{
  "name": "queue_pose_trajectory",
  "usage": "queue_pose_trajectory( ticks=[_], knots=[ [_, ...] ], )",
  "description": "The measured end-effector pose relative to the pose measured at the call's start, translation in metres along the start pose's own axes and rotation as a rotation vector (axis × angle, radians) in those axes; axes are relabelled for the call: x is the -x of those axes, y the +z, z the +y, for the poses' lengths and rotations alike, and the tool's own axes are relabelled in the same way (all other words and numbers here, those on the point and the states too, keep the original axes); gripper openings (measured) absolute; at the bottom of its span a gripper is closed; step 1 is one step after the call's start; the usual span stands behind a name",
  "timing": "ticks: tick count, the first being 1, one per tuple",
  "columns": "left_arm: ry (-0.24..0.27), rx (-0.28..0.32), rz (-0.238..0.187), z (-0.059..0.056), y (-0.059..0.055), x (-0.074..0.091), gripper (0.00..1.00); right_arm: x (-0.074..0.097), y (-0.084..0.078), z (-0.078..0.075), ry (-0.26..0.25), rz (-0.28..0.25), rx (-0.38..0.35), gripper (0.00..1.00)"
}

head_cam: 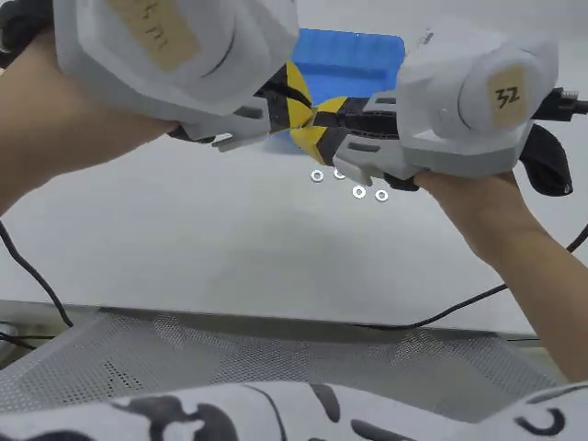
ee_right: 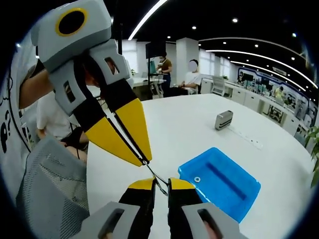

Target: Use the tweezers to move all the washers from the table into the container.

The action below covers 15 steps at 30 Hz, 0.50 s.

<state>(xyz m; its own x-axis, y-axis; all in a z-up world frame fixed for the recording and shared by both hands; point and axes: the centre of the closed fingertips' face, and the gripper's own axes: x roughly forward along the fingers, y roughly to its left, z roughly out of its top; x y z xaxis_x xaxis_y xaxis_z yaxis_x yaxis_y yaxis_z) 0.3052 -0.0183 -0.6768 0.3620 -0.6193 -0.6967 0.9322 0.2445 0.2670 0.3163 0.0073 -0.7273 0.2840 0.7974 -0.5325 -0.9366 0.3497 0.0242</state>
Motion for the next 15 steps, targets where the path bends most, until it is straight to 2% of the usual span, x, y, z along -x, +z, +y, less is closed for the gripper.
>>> queue_pose_trajectory(
  ticks=[4,10,15],
  knots=[
    [-0.004,0.005,0.012,-0.001,-0.005,-0.006,0.00,-0.003,-0.008,-0.002,0.004,0.003,-0.035,0.06],
    [-0.022,0.021,0.020,-0.003,-0.007,-0.003,0.00,-0.006,-0.019,-0.001,0.015,0.022,-0.070,0.06],
    [-0.033,0.039,0.014,-0.007,-0.010,-0.018,0.00,-0.005,-0.027,-0.005,0.018,0.045,-0.087,0.06]
  ],
)
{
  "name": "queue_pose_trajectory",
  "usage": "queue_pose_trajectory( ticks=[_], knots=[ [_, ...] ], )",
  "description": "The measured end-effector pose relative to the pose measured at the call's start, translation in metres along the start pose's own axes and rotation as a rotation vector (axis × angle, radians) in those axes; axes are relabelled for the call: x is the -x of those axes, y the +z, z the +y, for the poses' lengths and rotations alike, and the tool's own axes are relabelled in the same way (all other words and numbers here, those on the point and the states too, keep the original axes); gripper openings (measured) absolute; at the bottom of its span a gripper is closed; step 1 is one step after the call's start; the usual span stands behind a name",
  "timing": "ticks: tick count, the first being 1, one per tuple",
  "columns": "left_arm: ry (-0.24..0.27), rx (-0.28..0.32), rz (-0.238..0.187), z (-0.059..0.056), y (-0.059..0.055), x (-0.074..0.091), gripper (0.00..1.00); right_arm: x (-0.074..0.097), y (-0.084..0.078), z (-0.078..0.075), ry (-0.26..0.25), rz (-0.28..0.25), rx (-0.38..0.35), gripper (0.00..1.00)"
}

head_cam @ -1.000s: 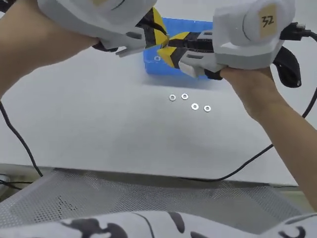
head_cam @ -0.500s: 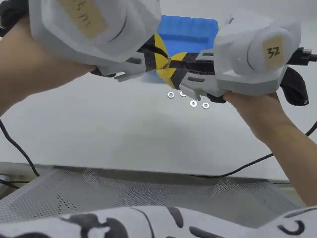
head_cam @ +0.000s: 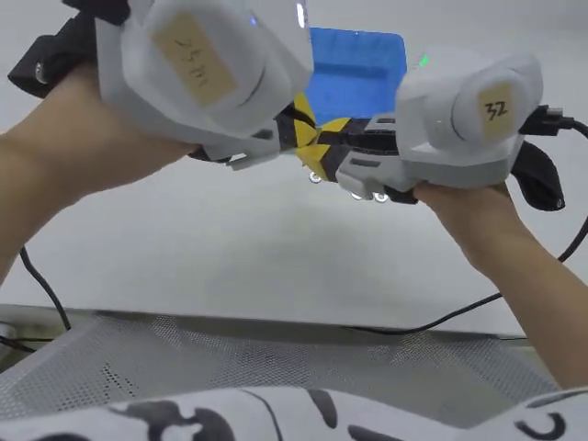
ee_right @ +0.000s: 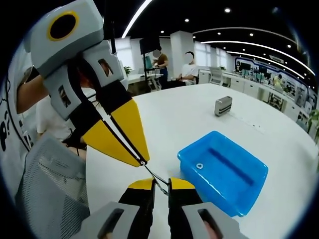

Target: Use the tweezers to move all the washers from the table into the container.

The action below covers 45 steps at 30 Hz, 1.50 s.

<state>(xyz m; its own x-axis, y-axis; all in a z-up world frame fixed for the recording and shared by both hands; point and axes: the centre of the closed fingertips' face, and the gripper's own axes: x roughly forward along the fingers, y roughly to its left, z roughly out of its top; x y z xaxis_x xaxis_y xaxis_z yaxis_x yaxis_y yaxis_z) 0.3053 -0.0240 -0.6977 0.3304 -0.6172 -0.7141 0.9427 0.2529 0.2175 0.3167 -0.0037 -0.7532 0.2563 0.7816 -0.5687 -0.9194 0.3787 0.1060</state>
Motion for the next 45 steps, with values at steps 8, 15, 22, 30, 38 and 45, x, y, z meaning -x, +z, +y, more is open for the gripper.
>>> queue_pose_trajectory(
  ticks=[8,15,22,30,38,45],
  knots=[
    [-0.017,0.046,-0.022,-0.002,-0.003,-0.013,0.00,-0.001,-0.011,-0.003,-0.004,0.036,-0.003,0.06],
    [-0.024,0.061,-0.027,-0.002,-0.004,-0.019,0.00,-0.001,-0.016,-0.006,0.000,0.042,-0.024,0.06],
    [-0.019,0.058,-0.026,-0.001,-0.004,-0.020,0.00,-0.001,-0.016,-0.006,0.001,0.038,-0.022,0.06],
    [-0.016,0.060,-0.029,0.000,-0.003,-0.021,0.00,-0.001,-0.016,-0.007,0.002,0.031,-0.025,0.05],
    [-0.022,0.045,-0.021,-0.002,-0.002,-0.021,0.00,-0.001,-0.017,-0.005,-0.017,0.054,0.053,0.04],
    [-0.013,0.009,-0.016,-0.003,0.004,-0.017,0.00,0.004,-0.009,-0.005,-0.029,0.068,0.108,0.03]
  ],
)
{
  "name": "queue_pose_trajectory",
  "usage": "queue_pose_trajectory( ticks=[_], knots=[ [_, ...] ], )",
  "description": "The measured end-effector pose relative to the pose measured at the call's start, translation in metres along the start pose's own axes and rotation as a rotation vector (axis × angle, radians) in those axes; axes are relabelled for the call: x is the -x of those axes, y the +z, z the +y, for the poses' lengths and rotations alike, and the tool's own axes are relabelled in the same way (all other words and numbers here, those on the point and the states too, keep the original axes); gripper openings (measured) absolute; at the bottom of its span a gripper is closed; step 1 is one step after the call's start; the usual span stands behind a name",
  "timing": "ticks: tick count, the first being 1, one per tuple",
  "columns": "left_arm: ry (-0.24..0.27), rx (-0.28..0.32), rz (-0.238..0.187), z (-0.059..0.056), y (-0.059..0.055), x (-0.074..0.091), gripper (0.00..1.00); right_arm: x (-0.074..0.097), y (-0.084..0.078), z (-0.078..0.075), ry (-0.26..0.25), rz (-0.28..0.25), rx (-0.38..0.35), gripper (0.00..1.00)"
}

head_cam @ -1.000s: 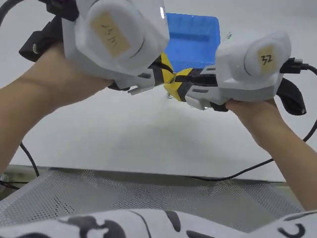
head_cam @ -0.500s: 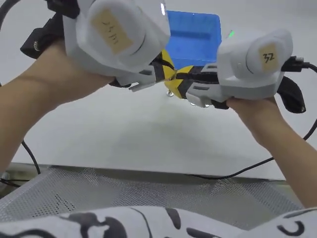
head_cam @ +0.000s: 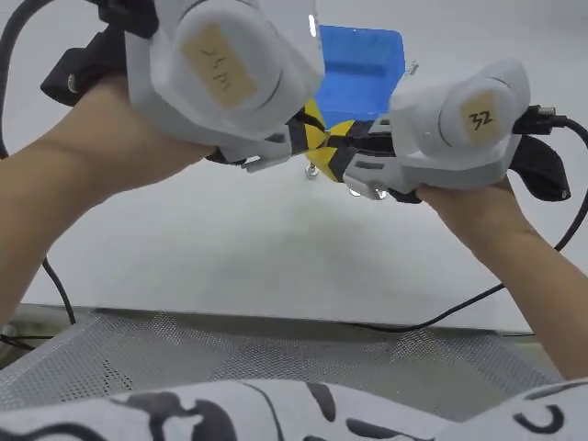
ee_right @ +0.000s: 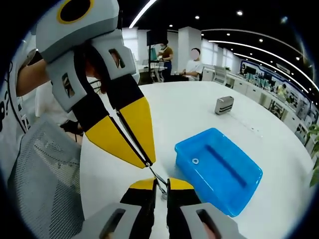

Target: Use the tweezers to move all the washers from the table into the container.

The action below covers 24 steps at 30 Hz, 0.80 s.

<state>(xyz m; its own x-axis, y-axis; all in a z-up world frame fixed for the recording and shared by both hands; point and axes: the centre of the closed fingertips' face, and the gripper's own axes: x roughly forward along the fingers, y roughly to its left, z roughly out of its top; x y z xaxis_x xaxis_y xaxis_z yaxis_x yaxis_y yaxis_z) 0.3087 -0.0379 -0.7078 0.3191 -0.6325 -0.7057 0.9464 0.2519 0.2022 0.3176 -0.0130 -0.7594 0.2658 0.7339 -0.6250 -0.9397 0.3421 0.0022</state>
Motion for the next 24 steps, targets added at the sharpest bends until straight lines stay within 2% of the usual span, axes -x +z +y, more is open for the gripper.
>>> queue_pose_trajectory(
  ticks=[9,12,19,24],
  knots=[
    [0.049,-0.016,-0.030,0.010,0.014,0.018,0.00,0.012,0.025,-0.004,-0.017,-0.041,0.022,0.03],
    [0.073,-0.028,-0.042,0.017,0.021,0.025,0.00,0.015,0.035,-0.008,-0.028,-0.060,0.036,0.03],
    [0.121,-0.046,-0.061,0.030,0.028,0.033,0.00,0.018,0.052,-0.018,-0.052,-0.089,0.063,0.03],
    [0.143,-0.062,-0.061,0.036,0.028,0.035,0.00,0.016,0.056,-0.026,-0.062,-0.097,0.076,0.03]
  ],
)
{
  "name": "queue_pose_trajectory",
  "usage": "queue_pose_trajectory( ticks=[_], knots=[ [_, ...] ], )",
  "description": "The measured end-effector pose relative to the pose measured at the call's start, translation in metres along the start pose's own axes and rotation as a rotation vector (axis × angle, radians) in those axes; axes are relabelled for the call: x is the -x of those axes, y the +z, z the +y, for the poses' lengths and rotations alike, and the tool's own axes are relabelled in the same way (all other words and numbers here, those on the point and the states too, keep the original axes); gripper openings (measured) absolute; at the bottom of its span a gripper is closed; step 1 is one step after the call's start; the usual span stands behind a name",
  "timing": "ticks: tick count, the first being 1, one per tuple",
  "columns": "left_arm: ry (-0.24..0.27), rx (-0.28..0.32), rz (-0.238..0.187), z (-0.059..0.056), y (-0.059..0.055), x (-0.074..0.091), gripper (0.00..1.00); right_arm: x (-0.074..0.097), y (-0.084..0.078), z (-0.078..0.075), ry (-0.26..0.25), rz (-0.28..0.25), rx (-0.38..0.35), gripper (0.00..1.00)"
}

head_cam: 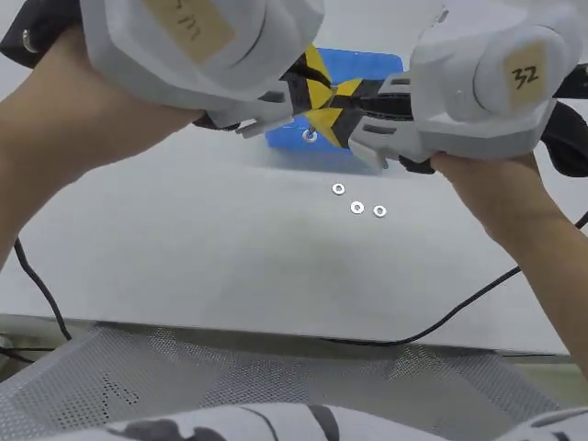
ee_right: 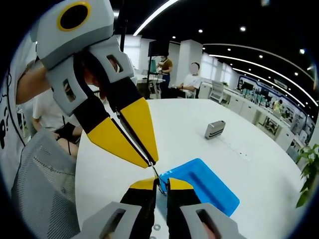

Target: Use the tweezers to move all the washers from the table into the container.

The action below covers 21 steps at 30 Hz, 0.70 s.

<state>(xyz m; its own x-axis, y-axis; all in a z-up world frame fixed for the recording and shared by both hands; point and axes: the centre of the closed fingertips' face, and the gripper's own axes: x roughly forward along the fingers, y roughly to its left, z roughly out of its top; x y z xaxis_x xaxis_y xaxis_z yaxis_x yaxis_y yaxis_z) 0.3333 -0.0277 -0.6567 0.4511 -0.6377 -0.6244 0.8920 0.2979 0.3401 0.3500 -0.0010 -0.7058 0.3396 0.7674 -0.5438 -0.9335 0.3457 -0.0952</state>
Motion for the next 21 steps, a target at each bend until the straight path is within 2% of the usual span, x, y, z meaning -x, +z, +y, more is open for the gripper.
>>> queue_pose_trajectory(
  ticks=[8,10,13,16,18,20,21],
  knots=[
    [0.054,-0.004,-0.019,0.011,-0.001,-0.003,0.00,-0.006,0.002,-0.011,-0.013,-0.006,0.013,0.03],
    [0.073,0.010,-0.021,0.016,-0.002,-0.004,0.00,-0.009,0.003,-0.016,-0.016,-0.009,0.014,0.03],
    [0.098,0.064,-0.023,0.022,-0.007,-0.008,0.00,-0.014,0.002,-0.021,-0.021,-0.013,0.006,0.03],
    [0.120,0.085,0.011,0.027,-0.018,-0.011,0.00,-0.019,0.000,-0.025,-0.021,-0.018,-0.007,0.03],
    [0.114,0.098,0.015,0.026,-0.023,-0.012,0.00,-0.022,-0.002,-0.026,-0.019,-0.020,-0.014,0.03],
    [0.117,0.164,0.012,0.027,-0.027,-0.012,0.00,-0.025,-0.004,-0.030,-0.028,-0.015,-0.011,0.03],
    [0.109,0.177,0.012,0.026,-0.029,-0.012,0.00,-0.025,-0.004,-0.031,-0.030,-0.013,-0.013,0.03]
  ],
)
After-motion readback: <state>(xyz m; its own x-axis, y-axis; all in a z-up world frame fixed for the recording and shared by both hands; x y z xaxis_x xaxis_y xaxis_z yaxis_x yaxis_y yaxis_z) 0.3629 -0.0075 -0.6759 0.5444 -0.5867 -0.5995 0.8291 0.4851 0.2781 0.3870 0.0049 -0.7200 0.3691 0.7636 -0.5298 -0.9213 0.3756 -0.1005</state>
